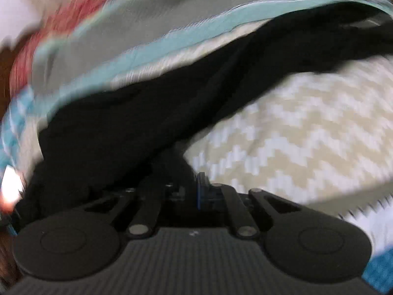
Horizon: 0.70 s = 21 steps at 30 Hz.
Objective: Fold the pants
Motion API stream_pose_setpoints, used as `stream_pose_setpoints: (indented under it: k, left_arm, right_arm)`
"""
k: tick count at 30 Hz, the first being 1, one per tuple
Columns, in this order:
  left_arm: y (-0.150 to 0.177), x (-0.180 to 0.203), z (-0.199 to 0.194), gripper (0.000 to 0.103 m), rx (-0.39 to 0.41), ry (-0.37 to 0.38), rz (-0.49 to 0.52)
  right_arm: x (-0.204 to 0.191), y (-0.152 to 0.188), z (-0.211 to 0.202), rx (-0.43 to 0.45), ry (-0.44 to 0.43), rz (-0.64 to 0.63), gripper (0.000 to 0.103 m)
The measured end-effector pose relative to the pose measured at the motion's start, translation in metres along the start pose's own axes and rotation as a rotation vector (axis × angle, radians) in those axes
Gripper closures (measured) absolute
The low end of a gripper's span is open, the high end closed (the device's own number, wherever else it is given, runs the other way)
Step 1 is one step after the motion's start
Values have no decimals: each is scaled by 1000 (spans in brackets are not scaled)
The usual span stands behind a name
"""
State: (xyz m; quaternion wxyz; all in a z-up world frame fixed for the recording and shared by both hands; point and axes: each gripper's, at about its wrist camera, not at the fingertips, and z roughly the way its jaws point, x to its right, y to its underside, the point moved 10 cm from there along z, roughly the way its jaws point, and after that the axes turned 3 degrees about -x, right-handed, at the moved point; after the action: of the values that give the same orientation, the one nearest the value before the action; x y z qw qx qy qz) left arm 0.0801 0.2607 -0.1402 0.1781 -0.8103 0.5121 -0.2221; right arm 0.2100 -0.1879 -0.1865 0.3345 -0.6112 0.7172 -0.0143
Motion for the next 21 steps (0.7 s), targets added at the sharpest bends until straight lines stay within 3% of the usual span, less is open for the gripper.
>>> stream_pose_setpoints:
  k: [3, 7, 10, 12, 14, 17, 18, 21]
  left_arm:
    - [4, 4, -17, 79, 15, 61, -73]
    - [12, 20, -31, 81, 5, 186, -124]
    - [22, 38, -32, 81, -21, 248, -128]
    - [26, 46, -29, 81, -14, 211, -99]
    - [28, 45, -25, 78, -23, 172, -104]
    - [31, 41, -27, 70, -29, 169, -126]
    - [31, 39, -31, 61, -22, 163, -126]
    - [34, 32, -37, 45, -5, 135, -107]
  right_arm:
    - [36, -15, -77, 213, 38, 137, 96]
    - [87, -26, -194, 505, 174, 236, 96]
    - [107, -32, -241, 643, 294, 277, 94]
    - [106, -33, -237, 675, 347, 276, 79]
    - [108, -50, -208, 624, 358, 244, 29]
    - [140, -55, -181, 585, 459, 193, 33]
    - [153, -49, -182, 572, 485, 204, 36]
    - [191, -24, -216, 632, 435, 322, 37]
